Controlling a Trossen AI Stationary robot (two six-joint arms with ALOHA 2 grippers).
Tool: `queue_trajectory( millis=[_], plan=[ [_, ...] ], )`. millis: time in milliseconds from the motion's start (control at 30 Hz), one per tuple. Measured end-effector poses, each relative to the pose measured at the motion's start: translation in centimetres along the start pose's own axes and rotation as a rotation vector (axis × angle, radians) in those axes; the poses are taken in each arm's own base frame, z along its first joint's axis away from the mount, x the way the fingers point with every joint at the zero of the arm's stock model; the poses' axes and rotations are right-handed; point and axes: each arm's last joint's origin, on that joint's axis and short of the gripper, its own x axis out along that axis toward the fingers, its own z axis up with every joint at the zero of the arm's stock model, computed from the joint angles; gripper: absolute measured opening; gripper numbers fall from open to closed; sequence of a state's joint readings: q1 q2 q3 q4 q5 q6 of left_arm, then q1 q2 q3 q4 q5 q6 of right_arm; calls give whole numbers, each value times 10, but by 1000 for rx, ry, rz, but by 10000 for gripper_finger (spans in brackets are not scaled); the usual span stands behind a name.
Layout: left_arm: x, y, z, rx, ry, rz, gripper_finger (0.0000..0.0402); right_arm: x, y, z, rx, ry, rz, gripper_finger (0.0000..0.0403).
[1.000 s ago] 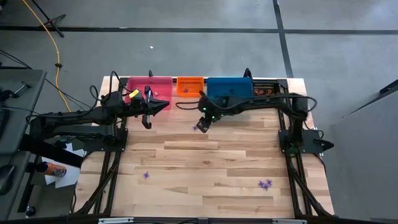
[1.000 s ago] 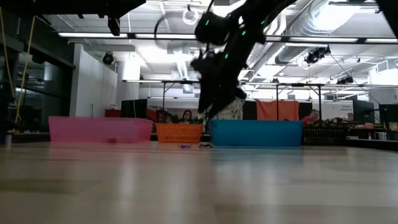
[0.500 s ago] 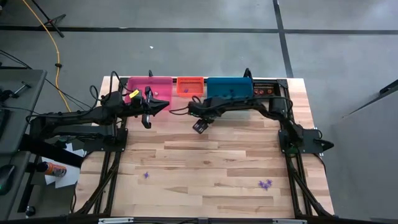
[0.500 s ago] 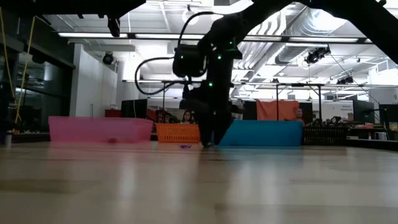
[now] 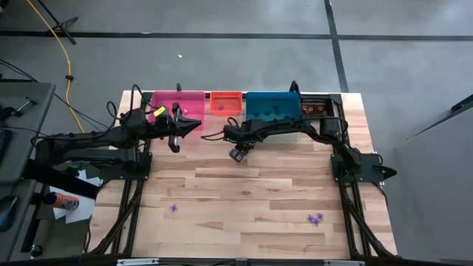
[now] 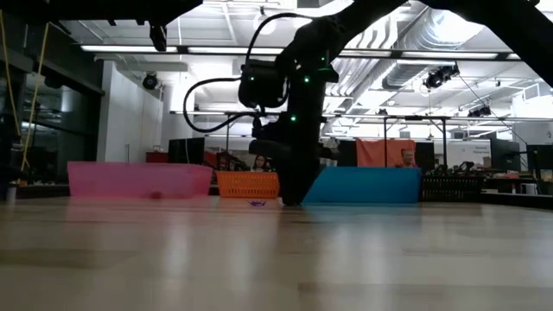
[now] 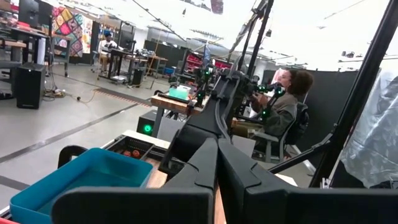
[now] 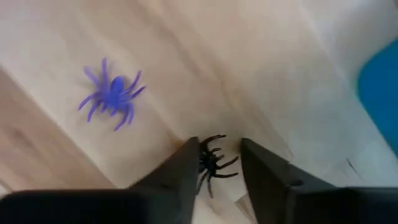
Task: Sort Halloween decoration
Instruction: Put the black spider toy into the blue bin
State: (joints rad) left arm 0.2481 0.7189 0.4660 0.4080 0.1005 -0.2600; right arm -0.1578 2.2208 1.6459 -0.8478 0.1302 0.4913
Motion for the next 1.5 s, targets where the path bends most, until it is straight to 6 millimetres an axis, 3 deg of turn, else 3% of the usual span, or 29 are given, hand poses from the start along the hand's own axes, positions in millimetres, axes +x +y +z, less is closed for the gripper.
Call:
queue_trajectory(
  millis=[167,267,433,567,700,800,900,1067,1200,1333,1500],
  plan=[
    [0,0,0,0,0,0,0,-7,4,-5,-109,5,-1,17],
    [0,0,0,0,0,0,0,-16,0,-10,-159,39,-25,17],
    [0,0,0,1,0,0,0,-57,-16,-24,-232,-25,-46,5],
    [0,0,-2,-1,18,5,0,-80,-43,-63,-160,-144,17,2],
    [0,1,-3,22,27,12,0,-95,-76,-120,-31,-244,129,1],
    [0,1,-3,51,26,15,0,-105,-92,-154,41,-373,283,1],
    [0,1,-3,50,25,17,0,-114,-100,-173,76,-568,487,1],
    [0,1,-3,49,29,18,0,-142,-103,-174,76,-996,745,1],
    [0,1,-3,49,30,16,0,-173,-102,-163,-4,-1239,788,0],
    [0,1,-3,49,27,12,0,-196,-101,-157,-129,-1358,739,0],
    [0,1,-3,49,27,12,0,-203,-101,-155,-156,-1384,719,0]
  ],
)
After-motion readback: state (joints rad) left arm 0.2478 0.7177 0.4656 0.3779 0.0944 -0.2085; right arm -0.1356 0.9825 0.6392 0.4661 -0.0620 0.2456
